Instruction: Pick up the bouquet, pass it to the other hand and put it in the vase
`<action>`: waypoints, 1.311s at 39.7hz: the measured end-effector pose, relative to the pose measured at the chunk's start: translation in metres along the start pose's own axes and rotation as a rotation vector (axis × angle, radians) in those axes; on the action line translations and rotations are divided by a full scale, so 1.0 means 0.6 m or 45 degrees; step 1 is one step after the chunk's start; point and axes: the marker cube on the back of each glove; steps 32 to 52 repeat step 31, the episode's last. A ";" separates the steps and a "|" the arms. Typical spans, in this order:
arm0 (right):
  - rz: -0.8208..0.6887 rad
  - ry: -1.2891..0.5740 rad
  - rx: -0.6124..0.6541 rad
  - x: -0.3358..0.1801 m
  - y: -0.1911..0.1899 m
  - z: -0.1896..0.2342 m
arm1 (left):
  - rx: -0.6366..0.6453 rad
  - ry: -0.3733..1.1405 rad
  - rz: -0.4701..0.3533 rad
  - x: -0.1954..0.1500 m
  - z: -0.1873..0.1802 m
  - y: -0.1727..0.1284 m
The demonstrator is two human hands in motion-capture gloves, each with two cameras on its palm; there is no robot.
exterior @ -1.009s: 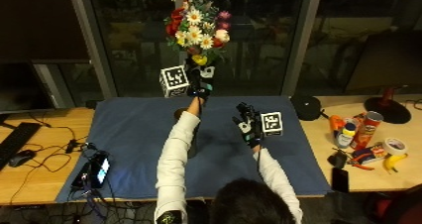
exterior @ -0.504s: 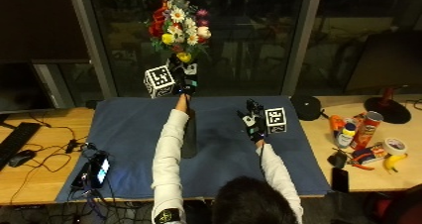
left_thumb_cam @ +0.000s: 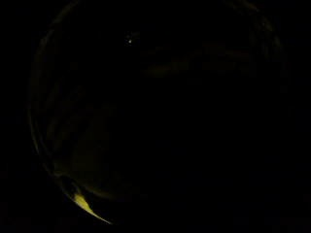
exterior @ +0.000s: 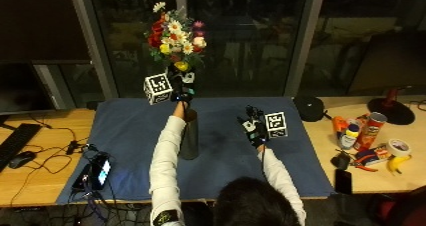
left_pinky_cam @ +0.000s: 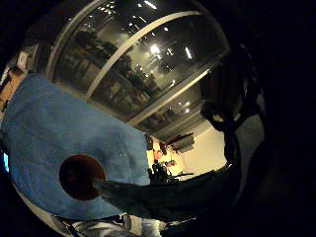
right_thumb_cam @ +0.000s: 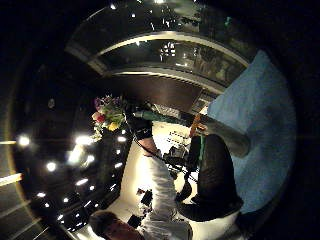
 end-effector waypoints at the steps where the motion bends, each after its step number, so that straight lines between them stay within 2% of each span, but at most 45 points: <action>1: -0.055 -0.041 -0.028 -0.007 0.006 0.002 | -0.010 0.000 0.002 -0.009 0.000 0.001; 5: -0.093 -0.100 -0.084 -0.018 0.027 0.007 | -0.101 -0.021 -0.013 -0.089 0.000 0.008; 7: -0.146 -0.107 -0.112 -0.016 0.039 0.006 | -0.293 -0.048 -0.102 -0.138 -0.011 0.044; 11: -0.276 -0.145 -0.223 0.003 0.065 0.001 | -0.840 -0.206 -0.328 -0.278 -0.059 0.145; 14: -0.358 -0.127 -0.254 0.023 0.074 -0.006 | -0.984 -0.316 -0.384 -0.342 -0.101 0.207; 17: -0.316 0.010 -0.173 0.057 0.066 -0.017 | -0.982 -0.333 -0.377 -0.346 -0.137 0.258; 20: -0.248 0.059 -0.132 0.084 0.057 -0.024 | -0.970 -0.362 -0.379 -0.359 -0.152 0.276; 24: -0.212 0.051 -0.132 0.102 0.050 -0.025 | -0.945 -0.373 -0.381 -0.399 -0.146 0.267; 29: -0.318 0.070 -0.123 0.117 0.032 -0.016 | -0.935 -0.326 -0.428 -0.459 -0.129 0.254; 52: -0.314 0.052 -0.139 0.117 0.032 -0.013 | -0.930 -0.316 -0.429 -0.462 -0.126 0.255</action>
